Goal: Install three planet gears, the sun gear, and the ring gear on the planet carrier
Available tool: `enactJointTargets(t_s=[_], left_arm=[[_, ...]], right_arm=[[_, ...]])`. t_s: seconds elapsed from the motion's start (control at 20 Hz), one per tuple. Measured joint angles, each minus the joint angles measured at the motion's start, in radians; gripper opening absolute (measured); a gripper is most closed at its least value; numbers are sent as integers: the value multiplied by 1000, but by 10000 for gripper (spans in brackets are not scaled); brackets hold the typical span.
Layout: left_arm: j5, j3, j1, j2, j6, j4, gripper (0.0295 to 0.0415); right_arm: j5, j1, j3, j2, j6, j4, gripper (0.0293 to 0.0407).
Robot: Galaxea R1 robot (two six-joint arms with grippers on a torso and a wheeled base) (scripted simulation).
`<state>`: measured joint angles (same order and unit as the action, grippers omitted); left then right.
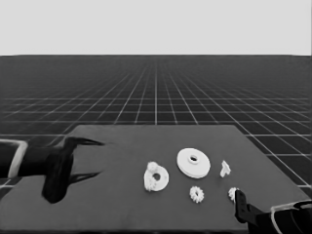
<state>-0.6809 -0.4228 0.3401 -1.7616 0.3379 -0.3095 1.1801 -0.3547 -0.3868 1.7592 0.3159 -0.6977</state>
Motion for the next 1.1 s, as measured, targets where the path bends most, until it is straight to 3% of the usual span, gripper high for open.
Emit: enactJointTargets(t_s=[0.05,0.1,0.15,0.25,0.5,0.55,0.65,1.0,1.1], left_arm=[[2,2,1,3,5,0,385],[3,3,1,4,8,0,385],[4,4,2,5,10,0,385],[4,5,2,6,12,-1,385],[4,5,2,7,13,-1,385],[4,5,2,7,13,-1,385],[4,5,2,7,13,-1,385],[4,5,2,7,13,-1,385],[4,5,2,7,13,-1,385]], right_arm=[[312,201,-96,264,483,143,393],[395,281,-248,468,825,284,393],[393,306,-373,560,977,364,389],[376,318,-509,632,1090,434,386],[365,321,-586,666,1134,468,385],[346,224,-626,678,1111,366,385],[316,126,-689,696,1078,280,385],[294,84,-731,709,1058,241,385],[294,84,-732,709,1058,241,314]])
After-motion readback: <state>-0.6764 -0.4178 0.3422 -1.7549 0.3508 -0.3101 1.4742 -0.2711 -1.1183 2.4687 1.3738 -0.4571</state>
